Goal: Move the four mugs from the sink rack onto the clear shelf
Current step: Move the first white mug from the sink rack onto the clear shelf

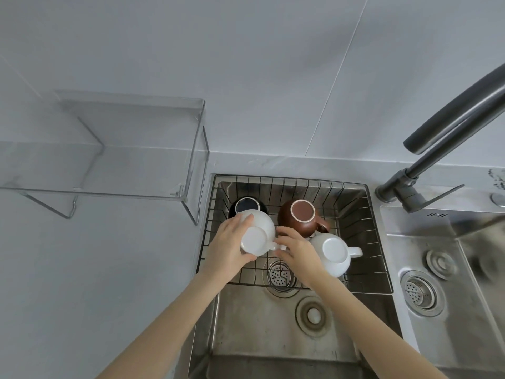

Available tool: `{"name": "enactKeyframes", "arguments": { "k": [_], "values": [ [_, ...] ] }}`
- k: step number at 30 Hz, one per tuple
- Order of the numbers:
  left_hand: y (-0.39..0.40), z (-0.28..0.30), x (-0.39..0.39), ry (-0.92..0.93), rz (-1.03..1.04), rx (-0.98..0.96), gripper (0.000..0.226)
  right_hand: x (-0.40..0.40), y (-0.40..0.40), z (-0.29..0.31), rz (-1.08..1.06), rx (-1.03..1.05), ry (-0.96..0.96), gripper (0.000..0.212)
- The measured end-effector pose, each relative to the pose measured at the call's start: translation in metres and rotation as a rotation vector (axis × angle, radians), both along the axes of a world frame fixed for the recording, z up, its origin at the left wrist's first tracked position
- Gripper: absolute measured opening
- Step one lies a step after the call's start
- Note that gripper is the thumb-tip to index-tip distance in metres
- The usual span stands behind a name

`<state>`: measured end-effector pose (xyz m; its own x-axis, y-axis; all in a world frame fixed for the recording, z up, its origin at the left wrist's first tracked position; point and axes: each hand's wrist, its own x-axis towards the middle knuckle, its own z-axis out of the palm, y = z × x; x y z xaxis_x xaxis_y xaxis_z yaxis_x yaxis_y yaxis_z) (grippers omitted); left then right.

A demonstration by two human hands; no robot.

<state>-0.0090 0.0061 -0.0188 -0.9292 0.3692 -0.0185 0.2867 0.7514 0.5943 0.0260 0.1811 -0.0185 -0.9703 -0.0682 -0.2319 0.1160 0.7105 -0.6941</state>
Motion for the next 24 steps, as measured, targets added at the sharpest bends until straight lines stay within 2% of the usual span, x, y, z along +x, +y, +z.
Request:
{"name": "enactKeyframes", "arguments": {
  "k": [4,8,16,24],
  "values": [
    [0.001,0.032,0.002,-0.056,0.127,0.139,0.091,-0.002,0.011,0.034,0.016,0.015,0.081,0.029],
    [-0.002,0.068,0.007,-0.025,0.201,0.276,0.091,-0.004,0.019,0.076,-0.032,-0.067,0.121,0.030],
    [-0.038,0.145,-0.005,0.052,0.306,0.602,0.088,-0.035,-0.014,0.173,0.010,-0.369,0.219,0.009],
    [-0.120,0.182,-0.053,0.117,0.309,0.590,0.091,-0.092,-0.093,0.204,0.038,-0.417,0.289,0.008]
  ]
}}
